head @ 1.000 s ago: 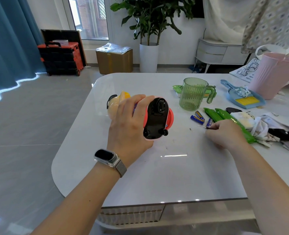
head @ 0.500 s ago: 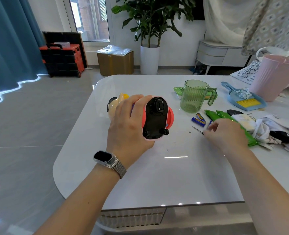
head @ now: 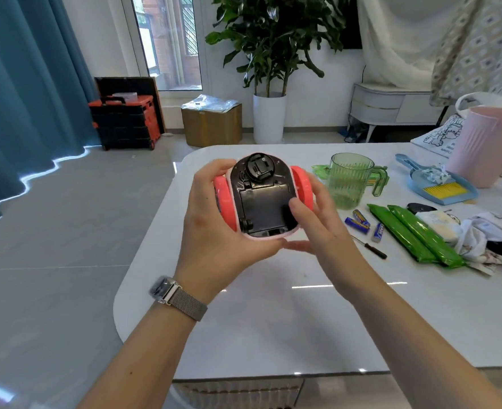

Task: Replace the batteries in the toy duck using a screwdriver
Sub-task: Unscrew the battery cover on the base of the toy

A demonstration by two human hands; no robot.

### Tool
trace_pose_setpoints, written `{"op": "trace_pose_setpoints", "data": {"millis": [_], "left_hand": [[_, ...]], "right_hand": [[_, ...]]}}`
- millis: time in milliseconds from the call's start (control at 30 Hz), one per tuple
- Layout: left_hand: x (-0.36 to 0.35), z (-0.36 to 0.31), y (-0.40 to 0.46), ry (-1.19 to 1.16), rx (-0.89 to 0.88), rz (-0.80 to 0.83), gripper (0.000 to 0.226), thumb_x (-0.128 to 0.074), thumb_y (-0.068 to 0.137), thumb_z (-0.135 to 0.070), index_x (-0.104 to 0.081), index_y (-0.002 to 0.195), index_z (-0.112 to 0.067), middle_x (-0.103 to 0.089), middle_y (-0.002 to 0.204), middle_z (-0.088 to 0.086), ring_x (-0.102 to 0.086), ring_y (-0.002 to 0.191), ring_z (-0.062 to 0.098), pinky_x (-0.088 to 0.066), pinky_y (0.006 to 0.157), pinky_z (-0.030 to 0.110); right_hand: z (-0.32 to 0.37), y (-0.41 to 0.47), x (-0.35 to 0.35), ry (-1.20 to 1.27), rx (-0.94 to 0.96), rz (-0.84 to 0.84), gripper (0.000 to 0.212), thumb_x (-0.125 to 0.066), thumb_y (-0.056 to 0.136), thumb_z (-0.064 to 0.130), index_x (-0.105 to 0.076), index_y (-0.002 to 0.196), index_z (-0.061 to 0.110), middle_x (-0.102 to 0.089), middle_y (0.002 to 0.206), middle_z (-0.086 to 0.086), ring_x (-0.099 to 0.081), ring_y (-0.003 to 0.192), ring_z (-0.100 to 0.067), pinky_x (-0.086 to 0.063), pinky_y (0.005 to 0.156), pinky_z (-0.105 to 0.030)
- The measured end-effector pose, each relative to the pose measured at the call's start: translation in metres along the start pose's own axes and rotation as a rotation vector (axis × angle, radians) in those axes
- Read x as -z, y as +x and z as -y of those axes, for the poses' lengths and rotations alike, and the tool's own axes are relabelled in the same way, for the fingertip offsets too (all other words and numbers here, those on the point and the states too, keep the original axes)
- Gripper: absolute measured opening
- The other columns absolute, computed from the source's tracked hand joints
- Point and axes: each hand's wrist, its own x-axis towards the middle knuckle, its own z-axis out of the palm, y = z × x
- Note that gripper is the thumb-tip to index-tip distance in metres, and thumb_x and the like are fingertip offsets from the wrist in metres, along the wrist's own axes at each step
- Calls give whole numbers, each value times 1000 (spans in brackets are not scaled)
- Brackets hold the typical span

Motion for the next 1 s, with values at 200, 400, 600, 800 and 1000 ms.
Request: {"op": "trace_pose_setpoints", "data": {"millis": [200, 400, 600, 800, 1000], "left_hand": [[7, 5, -1, 161, -61, 6, 93, -86, 52, -56, -45, 128, -21, -49, 137, 2, -46, 128, 16, -48, 99, 20], [16, 3, 3, 284, -75, -24, 88, -69, 57, -70, -52, 126, -17, -56, 136, 6, -48, 132, 21, -38, 99, 13], [17, 2, 3, 321, -99, 6, 83, -69, 60, -68, -58, 120, -12, -58, 134, 13, -48, 132, 26, -42, 101, 26], [18, 0, 4, 335, -116, 27, 82, -71, 60, -65, -56, 120, -11, -60, 130, 13, -51, 128, 28, -45, 98, 30], [17, 0, 5, 314, -78, 62, 80, -84, 54, -53, -55, 116, -11, -59, 117, 7, -56, 105, 17, -40, 82, 1]], "right_hand": [[6, 1, -5, 288, -127, 71, 50, -43, 86, 60, -38, 134, 49, -59, 125, 11, -67, 102, -17, -58, 81, -46], [2, 3, -6, 254, -120, 32, 37, -46, 96, 41, -43, 133, 40, -58, 121, 1, -68, 85, -18, -59, 77, -45], [1, 3, -5, 172, -85, 34, 37, -44, 99, 32, -38, 135, 37, -61, 115, -5, -69, 80, -15, -60, 76, -43], [-2, 3, -5, 138, -77, 26, 39, -45, 98, 33, -36, 137, 36, -58, 119, -6, -68, 85, -19, -60, 76, -40], [-5, 4, -6, 112, -77, 26, 42, -51, 95, 39, -36, 135, 38, -57, 121, -15, -68, 86, -21, -60, 75, -39]]}}
